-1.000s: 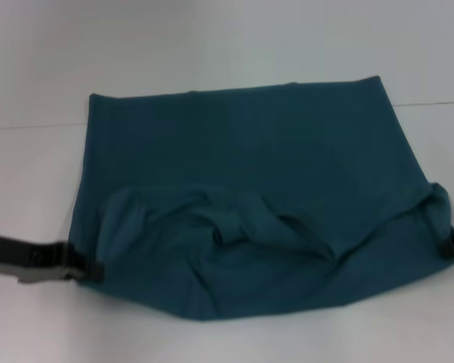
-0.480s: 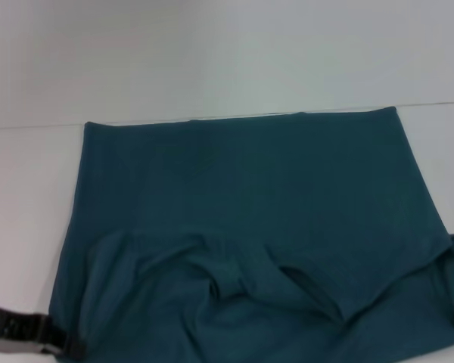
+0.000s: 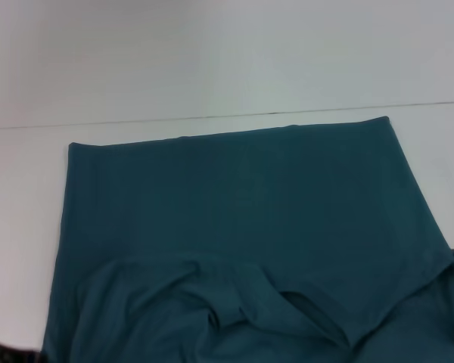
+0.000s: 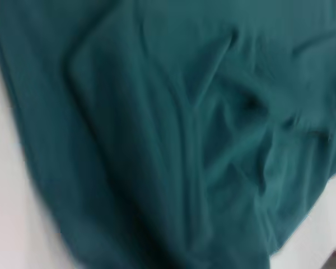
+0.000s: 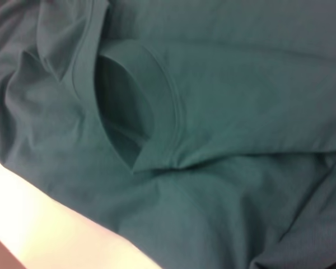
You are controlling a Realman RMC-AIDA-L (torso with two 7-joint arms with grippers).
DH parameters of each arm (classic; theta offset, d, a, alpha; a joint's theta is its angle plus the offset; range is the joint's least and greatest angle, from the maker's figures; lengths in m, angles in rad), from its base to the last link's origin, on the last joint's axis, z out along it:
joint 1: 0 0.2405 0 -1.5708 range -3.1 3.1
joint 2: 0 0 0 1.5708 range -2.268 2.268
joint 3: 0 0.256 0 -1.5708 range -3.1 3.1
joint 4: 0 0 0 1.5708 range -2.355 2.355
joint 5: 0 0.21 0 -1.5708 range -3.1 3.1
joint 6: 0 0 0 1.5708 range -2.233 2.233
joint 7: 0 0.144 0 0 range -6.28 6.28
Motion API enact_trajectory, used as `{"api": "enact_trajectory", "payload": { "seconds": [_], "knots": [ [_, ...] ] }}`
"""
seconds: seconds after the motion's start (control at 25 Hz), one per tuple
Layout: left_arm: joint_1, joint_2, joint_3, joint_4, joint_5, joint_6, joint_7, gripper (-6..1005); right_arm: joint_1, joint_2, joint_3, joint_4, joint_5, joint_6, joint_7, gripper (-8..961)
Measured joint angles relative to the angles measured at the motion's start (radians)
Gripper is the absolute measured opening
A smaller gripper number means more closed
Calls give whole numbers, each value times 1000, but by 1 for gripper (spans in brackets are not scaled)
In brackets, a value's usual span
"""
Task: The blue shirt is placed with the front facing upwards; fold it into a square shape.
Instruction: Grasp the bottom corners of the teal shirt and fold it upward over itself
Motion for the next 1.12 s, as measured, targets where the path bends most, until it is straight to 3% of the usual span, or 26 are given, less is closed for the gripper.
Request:
{"api": "enact_trajectory", "payload": {
  "seconds": [0.12, 0.24, 0.28, 0.32, 0.64, 0.92, 1.12],
  "knots": [
    [-30, 19, -53, -12, -21, -22, -2, 28, 9, -8, 66, -4, 30, 54, 7, 70],
    [-88, 54, -120, -71, -26, -79, -41, 28, 16, -13, 136, -8, 71, 160, 31, 70],
    [-88, 54, -120, -71, -26, -79, -41, 28, 17, -14, 150, -6, 88, 206, 41, 69],
    [-128, 71, -127, -110, -23, -159, -92, 27, 18, -14, 156, -4, 105, 245, 49, 69],
    [-246, 69, -83, -216, -19, -438, -193, 27, 62, 4, 159, 15, 219, 475, 140, 70],
    [-305, 64, -53, -240, -24, -603, -253, 27, 114, 29, 149, 20, 236, 642, 195, 70],
    [-352, 64, -42, -280, -21, -737, -273, 27, 155, 30, 124, 130, 233, 801, 195, 68]
  ]
}}
